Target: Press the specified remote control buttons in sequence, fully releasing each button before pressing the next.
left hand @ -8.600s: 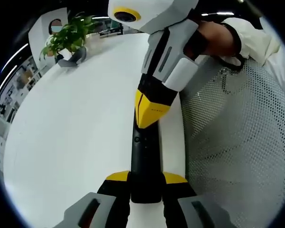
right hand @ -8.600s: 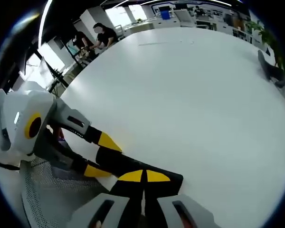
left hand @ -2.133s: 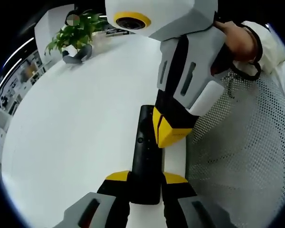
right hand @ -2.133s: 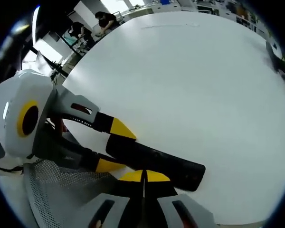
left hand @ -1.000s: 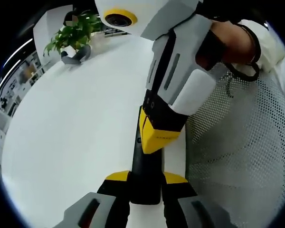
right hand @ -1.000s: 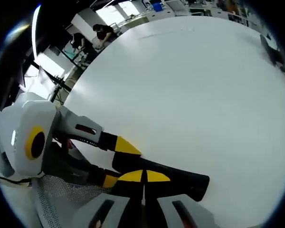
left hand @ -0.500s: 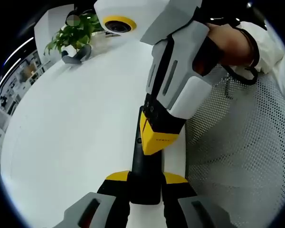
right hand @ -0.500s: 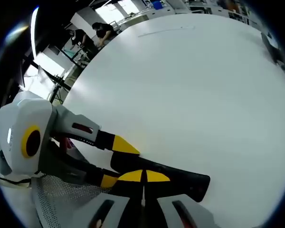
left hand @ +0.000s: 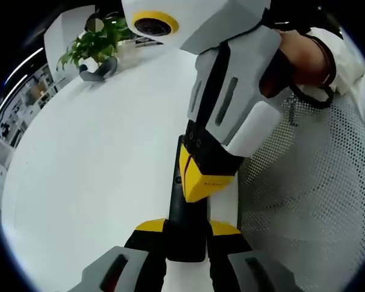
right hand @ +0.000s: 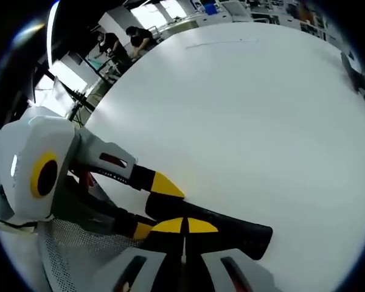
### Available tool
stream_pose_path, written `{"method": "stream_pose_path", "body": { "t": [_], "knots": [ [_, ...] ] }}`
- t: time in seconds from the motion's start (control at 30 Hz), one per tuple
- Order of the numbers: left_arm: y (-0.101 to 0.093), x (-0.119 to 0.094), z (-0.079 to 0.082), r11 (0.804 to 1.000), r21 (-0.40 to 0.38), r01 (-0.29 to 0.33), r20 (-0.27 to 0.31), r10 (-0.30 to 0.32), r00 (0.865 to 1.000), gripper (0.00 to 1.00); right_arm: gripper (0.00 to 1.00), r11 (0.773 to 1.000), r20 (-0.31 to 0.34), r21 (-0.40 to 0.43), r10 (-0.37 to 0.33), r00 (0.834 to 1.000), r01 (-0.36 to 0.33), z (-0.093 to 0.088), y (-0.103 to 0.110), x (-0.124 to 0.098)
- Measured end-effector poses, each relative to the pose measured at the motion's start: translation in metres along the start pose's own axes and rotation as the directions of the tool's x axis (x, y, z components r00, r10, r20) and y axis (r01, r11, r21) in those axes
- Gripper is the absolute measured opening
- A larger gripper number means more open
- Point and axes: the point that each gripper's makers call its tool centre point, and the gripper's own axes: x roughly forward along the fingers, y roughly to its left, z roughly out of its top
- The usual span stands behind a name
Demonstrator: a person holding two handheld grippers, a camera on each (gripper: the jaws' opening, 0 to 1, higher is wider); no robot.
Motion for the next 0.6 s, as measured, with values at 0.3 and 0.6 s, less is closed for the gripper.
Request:
{"method": "stream_pose_path", "body": {
  "t": [0.3,0.6],
  "knots": [
    [-0.0004,0.0,0.0004,1.0,-0.001,-0.002,0.001,0.002,1.0,0.24,0.0,0.998,-0.023,-0.054,-0.015,1.0,0.014,-0.0027,0.0041,0.0038],
    [0.0,-0.0001,0.0001,1.0,0.004,-0.001,-0.001,0.001,1.0,0.24,0.0,0.998,-0.012,-0.062,-0.027,1.0,0.026,-0.0009,0.0013,0.0047]
  ]
}}
